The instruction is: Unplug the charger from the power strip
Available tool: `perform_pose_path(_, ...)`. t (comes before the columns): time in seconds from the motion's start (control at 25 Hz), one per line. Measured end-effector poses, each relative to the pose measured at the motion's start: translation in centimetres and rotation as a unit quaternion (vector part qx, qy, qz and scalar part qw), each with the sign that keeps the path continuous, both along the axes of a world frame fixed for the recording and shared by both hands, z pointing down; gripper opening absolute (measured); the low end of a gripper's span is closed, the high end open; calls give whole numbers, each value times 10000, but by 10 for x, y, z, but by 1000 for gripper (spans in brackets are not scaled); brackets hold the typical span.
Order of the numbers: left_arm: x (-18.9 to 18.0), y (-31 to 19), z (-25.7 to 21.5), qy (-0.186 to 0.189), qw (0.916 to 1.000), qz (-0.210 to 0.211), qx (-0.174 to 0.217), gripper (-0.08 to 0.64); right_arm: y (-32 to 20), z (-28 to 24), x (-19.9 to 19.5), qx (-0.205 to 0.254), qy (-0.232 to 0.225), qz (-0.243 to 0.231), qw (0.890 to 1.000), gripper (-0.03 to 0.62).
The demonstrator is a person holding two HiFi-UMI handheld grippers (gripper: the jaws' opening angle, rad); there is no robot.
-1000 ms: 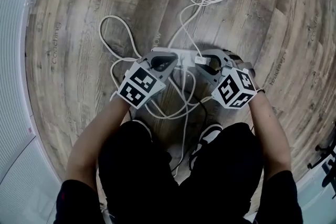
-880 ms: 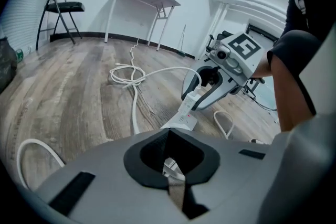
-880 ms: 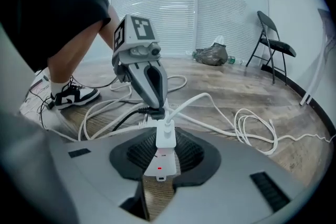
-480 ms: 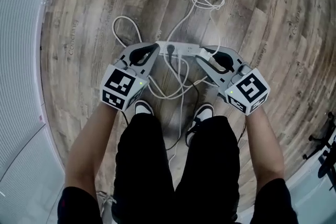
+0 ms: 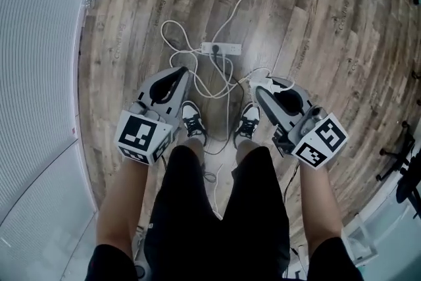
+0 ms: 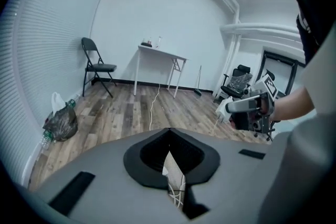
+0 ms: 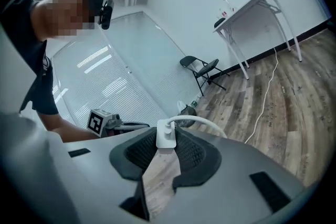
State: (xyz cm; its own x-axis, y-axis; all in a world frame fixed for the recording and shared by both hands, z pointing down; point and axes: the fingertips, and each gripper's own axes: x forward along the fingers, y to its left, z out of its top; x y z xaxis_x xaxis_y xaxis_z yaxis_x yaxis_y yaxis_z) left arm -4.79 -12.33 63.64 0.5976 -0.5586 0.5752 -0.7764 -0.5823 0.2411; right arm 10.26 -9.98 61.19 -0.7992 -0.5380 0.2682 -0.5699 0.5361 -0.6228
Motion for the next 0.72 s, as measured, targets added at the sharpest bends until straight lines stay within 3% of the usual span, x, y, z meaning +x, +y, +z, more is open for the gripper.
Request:
perform_pose_path(0.32, -11, 31, -228, 290, 9961, -622, 552, 23, 37, -192, 18, -17, -289, 1128, 9932, 109)
perform_pose_path(0.48, -26, 58, -332, 261, 9927, -799, 865, 23, 43, -295, 23, 476, -275, 1397, 9887, 109)
perform_pose_path(0.72, -35, 79, -459, 298, 9817, -942, 1626, 23, 48, -448, 26, 1689, -48, 1183, 9785, 109)
